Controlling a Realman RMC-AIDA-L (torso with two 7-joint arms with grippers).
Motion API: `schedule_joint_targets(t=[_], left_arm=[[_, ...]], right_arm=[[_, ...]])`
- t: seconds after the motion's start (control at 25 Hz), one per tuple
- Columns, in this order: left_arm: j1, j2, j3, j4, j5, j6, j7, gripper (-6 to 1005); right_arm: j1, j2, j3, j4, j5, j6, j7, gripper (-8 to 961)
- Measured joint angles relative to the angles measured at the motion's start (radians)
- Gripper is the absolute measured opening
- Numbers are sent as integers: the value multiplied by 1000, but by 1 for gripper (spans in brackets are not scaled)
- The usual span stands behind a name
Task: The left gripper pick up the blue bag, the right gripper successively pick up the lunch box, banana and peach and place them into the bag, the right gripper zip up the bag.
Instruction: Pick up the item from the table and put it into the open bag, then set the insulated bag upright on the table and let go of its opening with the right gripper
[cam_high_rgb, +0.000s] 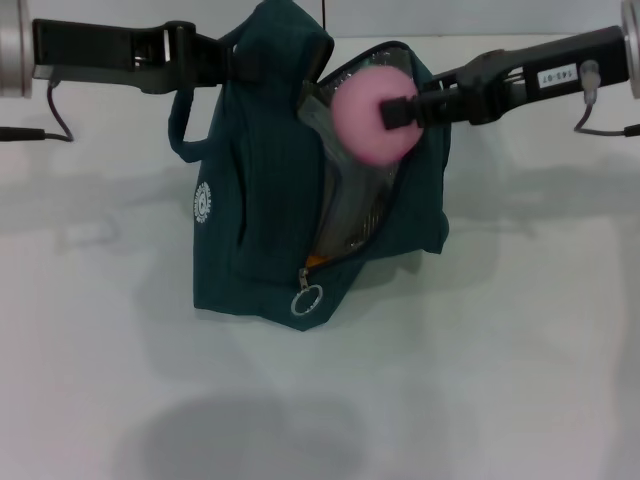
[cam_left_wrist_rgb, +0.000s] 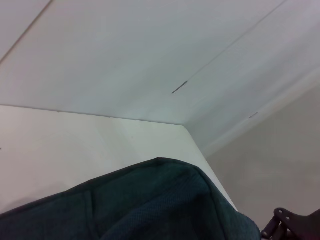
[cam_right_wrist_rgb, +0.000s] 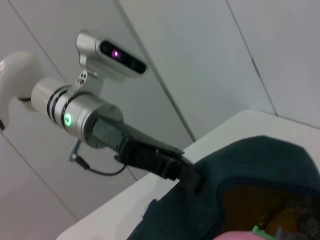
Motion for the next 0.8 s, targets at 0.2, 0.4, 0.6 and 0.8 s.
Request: schedule_joint_targets(t=[0.2, 0.4, 0.6, 0.8], left_arm=[[-3, 0, 1, 0, 5, 0, 3, 35], [-4, 0, 1, 0, 6, 0, 4, 35], [1, -1, 1, 0, 5, 0, 10, 34], [1, -5, 1, 0, 3, 0, 12, 35]], right_arm=[[-1, 6, -16, -5, 27, 3, -46, 371], [-10, 3, -7, -13, 72, 3, -62, 554], [-105, -4, 59, -85, 113, 1, 6, 673], [-211, -4, 175, -38, 124, -3, 88, 783]])
